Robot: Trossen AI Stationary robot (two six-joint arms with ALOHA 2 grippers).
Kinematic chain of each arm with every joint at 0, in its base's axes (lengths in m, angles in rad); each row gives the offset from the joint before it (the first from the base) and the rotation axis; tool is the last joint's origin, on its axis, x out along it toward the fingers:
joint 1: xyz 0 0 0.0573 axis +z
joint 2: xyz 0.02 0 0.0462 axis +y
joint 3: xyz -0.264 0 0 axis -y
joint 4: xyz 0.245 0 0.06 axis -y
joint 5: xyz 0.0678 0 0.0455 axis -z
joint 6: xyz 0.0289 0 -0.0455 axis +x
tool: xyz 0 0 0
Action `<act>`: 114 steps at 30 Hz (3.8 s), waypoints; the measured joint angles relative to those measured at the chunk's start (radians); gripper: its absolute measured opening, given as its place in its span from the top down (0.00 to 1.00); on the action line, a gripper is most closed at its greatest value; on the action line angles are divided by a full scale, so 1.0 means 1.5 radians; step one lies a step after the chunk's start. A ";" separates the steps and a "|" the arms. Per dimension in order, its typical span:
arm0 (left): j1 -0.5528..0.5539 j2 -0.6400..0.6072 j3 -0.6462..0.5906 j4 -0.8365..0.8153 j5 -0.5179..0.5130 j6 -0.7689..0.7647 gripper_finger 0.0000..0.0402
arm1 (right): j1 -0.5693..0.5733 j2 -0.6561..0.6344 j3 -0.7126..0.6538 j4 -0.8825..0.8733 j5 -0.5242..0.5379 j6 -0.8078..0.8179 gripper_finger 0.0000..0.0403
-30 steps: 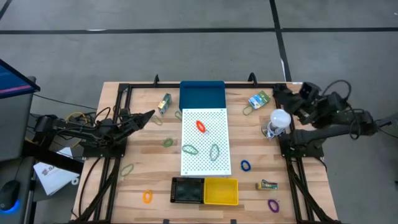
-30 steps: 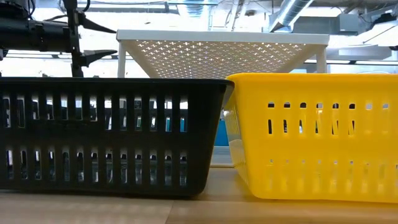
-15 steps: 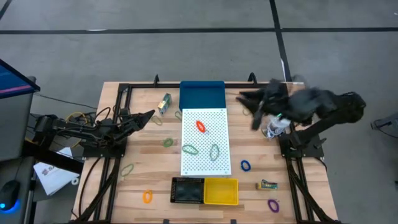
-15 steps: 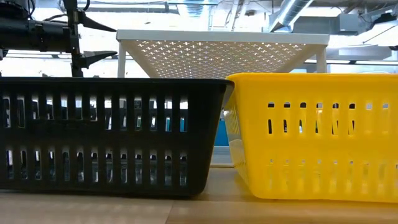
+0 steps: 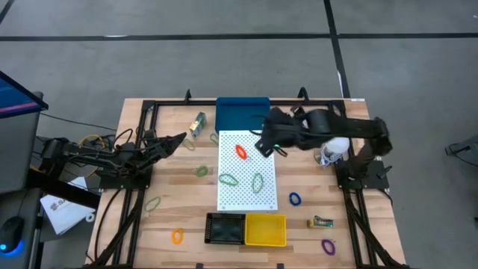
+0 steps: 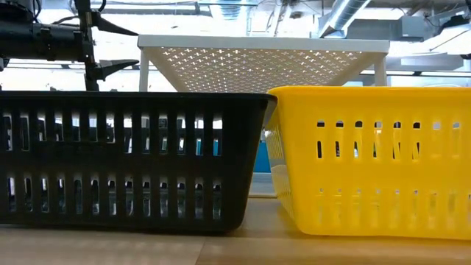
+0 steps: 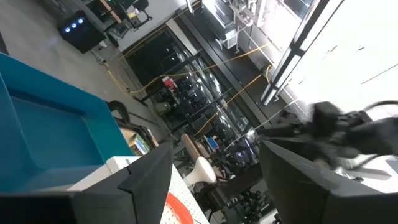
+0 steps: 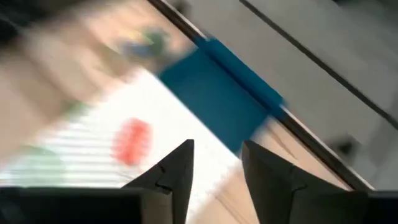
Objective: Pick & Place Office Desk Supplies
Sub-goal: Put the crayon box into the blue bin
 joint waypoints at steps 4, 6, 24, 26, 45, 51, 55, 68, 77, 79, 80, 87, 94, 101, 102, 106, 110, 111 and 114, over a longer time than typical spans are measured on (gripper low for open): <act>0.000 0.000 0.000 0.000 0.002 0.000 0.41 | -0.046 0.028 -0.015 -0.011 -0.026 -0.004 0.55; 0.000 0.000 0.000 0.000 0.003 0.000 0.41 | -0.068 0.029 -0.016 -0.018 -0.013 -0.009 0.49; 0.000 0.000 0.000 -0.003 0.011 0.000 0.41 | -0.231 -0.077 -0.377 0.033 -0.019 -0.037 0.36; 0.000 0.000 0.000 -0.002 0.010 -0.001 0.41 | -0.241 -0.073 -0.409 0.051 -0.020 -0.053 0.36; 0.000 0.000 0.000 0.005 -0.039 -0.007 0.41 | -0.348 -0.056 -0.613 0.237 -0.038 -0.115 0.36; 0.000 0.000 0.000 0.005 -0.051 -0.007 0.41 | -0.381 -0.055 -0.651 0.304 -0.050 -0.138 0.36; 0.000 0.000 0.000 0.005 -0.061 -0.007 0.41 | -0.399 -0.056 -0.672 0.350 -0.053 -0.167 0.36; 0.000 0.000 0.000 0.005 -0.085 -0.007 0.41 | -0.414 -0.055 -0.755 0.434 -0.065 -0.211 0.36; 0.000 0.000 0.000 0.005 -0.095 -0.007 0.41 | -0.421 -0.055 -0.794 0.483 -0.052 -0.227 0.36; 0.000 0.000 0.000 0.005 -0.099 -0.007 0.42 | -0.427 -0.055 -0.799 0.485 -0.049 -0.228 0.36; 0.000 0.000 0.000 0.005 -0.100 -0.007 0.43 | -0.431 -0.055 -0.799 0.485 -0.049 -0.228 0.36; 0.000 0.000 0.000 0.005 -0.100 -0.007 0.46 | -0.443 -0.055 -0.799 0.489 -0.035 -0.228 0.42; 0.000 0.000 0.000 0.005 -0.100 -0.007 0.49 | -0.443 -0.055 -0.799 0.500 -0.037 -0.228 0.62; 0.000 0.000 0.000 0.005 -0.100 -0.007 0.49 | -0.443 -0.055 -0.799 0.513 -0.066 -0.227 0.81; 0.000 0.000 0.000 0.005 -0.100 -0.007 0.49 | -0.443 -0.055 -0.799 0.515 -0.073 -0.227 0.84; 0.000 0.000 0.000 0.005 -0.100 -0.007 0.49 | -0.442 -0.055 -0.799 0.518 -0.094 -0.227 0.97; 0.000 0.000 0.000 0.005 -0.099 -0.006 0.49 | -0.442 -0.055 -0.799 0.517 -0.099 -0.221 0.98; 0.000 0.000 0.000 0.005 -0.099 -0.006 0.49 | -0.442 -0.055 -0.799 0.516 -0.099 -0.218 0.99; 0.000 0.000 0.000 0.005 -0.099 -0.005 0.49 | -0.441 -0.055 -0.799 0.510 -0.093 -0.214 0.99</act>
